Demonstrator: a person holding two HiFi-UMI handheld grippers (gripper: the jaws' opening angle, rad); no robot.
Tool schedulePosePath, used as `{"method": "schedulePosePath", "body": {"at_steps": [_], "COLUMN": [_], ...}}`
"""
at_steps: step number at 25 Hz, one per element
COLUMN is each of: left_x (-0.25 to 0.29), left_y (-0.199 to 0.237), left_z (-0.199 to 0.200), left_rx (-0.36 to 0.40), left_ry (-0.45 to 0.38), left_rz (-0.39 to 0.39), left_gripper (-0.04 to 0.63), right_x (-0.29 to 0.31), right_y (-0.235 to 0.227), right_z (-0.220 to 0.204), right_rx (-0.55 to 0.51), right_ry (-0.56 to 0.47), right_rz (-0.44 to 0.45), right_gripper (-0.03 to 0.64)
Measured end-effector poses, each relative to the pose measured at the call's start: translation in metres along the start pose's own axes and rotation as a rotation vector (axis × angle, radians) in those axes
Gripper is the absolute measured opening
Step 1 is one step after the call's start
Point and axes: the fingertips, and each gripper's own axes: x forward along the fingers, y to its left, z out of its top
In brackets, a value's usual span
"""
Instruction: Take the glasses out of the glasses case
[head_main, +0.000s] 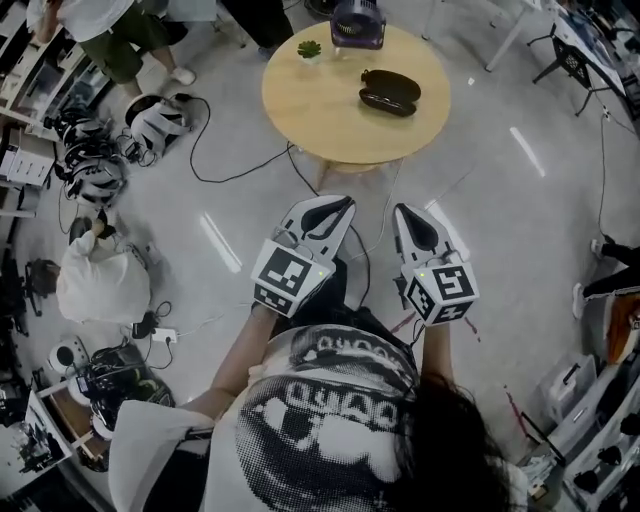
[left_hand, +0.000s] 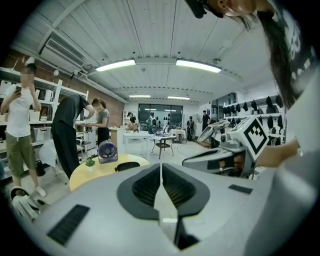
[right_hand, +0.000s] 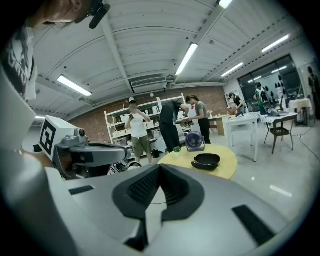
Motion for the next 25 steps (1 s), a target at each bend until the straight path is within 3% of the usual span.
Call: {"method": "schedulePosePath", "body": {"at_steps": [8, 15, 25], "left_x": [0.035, 0.055, 0.067], "left_y": [0.086, 0.122, 0.166], "left_z": [0.018, 0.012, 0.012], "left_rx": [0.019, 0.018, 0.036], "left_ry": [-0.002, 0.016, 0.005], "left_rz": [-0.055, -0.133, -0.168], "left_gripper": [0.020, 0.020, 0.020], "right_x": [0.078, 0.118, 0.153], "right_y": [-0.011, -0.018, -0.019], "right_z": [0.028, 0.038, 0.043], "right_rx": [0.008, 0.013, 0.009], "right_ry": [0.028, 0.057, 0.075], "right_rz": [-0.051, -0.103, -0.152], "right_gripper": [-0.004, -0.003, -0.003]}}
